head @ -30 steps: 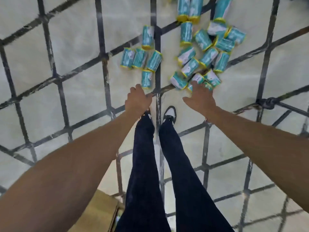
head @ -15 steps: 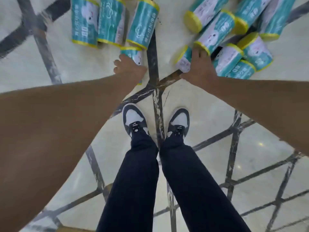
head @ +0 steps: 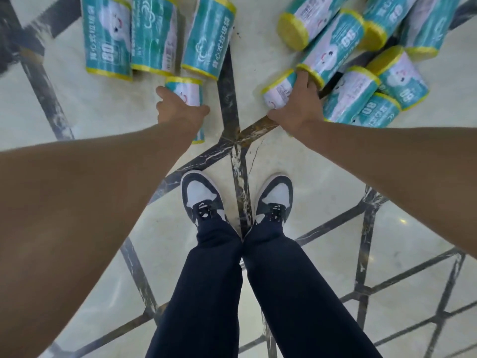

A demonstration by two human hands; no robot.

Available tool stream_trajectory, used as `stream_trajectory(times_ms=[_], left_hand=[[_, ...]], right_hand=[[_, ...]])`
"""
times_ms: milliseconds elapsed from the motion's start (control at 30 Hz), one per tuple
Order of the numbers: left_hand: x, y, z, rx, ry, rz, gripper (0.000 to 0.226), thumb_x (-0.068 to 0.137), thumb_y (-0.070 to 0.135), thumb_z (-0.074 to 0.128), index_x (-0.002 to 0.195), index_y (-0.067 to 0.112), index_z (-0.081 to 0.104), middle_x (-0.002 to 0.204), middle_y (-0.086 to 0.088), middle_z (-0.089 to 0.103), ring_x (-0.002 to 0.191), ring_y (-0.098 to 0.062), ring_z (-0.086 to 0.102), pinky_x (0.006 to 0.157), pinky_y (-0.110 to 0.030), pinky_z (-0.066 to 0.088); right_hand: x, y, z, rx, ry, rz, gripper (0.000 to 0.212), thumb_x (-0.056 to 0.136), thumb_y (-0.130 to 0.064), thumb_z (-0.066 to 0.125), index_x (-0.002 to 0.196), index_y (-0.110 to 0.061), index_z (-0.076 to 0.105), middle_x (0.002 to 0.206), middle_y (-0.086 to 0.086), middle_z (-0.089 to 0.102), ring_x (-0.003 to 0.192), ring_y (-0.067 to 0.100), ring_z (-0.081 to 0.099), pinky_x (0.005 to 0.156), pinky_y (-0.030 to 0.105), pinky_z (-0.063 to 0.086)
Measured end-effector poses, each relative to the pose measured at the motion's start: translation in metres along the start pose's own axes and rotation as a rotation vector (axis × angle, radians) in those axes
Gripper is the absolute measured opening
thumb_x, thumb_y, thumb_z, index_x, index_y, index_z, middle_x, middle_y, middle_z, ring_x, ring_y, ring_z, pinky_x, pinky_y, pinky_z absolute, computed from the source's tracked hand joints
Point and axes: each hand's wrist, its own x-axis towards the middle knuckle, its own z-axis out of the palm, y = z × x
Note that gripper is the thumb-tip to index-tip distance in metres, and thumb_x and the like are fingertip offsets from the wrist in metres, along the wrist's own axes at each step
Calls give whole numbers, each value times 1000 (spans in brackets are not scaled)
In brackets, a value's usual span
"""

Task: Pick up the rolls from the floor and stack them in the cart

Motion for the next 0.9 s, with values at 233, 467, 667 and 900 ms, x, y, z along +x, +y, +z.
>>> stream_trajectory(times_ms=[233,467,667,900], left_hand=[[-117,36,-73,-98,-103,57,85,77,48,82,136,11,32,126,-6,49,107,-24,51,94,-39,50],[-319,89,-220,-332,-171,86,91,60,47,91,130,17,41,122,-3,58,110,-24,61,96,-46,53],[-528,124,-328,-334,-173,224,74,77,33,86,132,13,40,113,2,53,101,-18,58,71,-21,47],[-684,128,-378,-336,-88,347,98,60,44,92,135,9,38,134,-12,55,119,-32,57,96,-43,52]], right_hand=[[-104,-31,-100,523,12,173,84,67,-35,92,130,-13,41,121,1,60,109,19,59,93,31,49],[-277,-59,-279,802,-2,243,106,54,-44,94,141,-15,40,126,1,63,115,23,62,101,44,53],[-435,-71,-439,899,-8,202,119,44,-45,92,145,-15,37,129,4,61,116,25,62,100,44,54],[-571,-47,-532,997,74,101,93,58,-24,96,134,-12,44,124,6,63,113,28,64,98,45,55]])
